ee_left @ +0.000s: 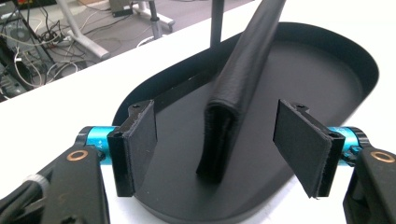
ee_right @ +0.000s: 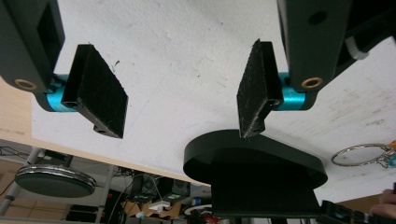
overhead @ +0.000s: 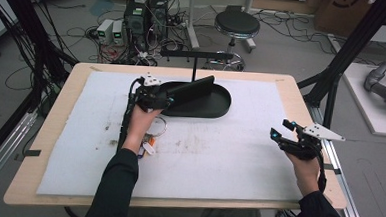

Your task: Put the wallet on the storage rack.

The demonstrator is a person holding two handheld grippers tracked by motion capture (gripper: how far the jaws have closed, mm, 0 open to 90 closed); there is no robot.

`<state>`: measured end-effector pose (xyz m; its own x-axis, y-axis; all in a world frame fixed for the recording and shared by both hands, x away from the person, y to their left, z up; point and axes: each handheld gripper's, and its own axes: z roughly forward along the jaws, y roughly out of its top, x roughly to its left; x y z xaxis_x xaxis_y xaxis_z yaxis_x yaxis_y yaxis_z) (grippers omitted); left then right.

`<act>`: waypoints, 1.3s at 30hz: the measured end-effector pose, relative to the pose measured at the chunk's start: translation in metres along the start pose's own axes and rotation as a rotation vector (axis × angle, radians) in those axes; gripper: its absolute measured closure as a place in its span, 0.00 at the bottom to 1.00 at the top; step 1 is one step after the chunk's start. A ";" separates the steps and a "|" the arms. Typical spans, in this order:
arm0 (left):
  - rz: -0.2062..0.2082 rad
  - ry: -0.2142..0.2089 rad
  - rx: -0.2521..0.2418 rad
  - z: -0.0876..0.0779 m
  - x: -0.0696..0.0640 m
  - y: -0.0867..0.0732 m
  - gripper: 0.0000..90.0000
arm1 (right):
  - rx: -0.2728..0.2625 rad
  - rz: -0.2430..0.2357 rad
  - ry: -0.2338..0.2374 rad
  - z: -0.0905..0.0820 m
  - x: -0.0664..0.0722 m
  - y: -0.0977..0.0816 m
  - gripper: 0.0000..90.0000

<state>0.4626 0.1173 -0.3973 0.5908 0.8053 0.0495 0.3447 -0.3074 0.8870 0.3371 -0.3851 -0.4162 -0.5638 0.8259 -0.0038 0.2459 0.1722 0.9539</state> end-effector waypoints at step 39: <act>-0.043 -0.065 -0.114 -0.135 -0.011 -0.069 0.29 | 0.037 0.035 -0.022 -0.002 -0.002 -0.003 0.35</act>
<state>0.3336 0.1980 -0.3968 0.6249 0.7806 -0.0162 0.2876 -0.2109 0.9342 0.3362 -0.3885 -0.4190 -0.5369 0.8433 0.0226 0.2943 0.1621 0.9419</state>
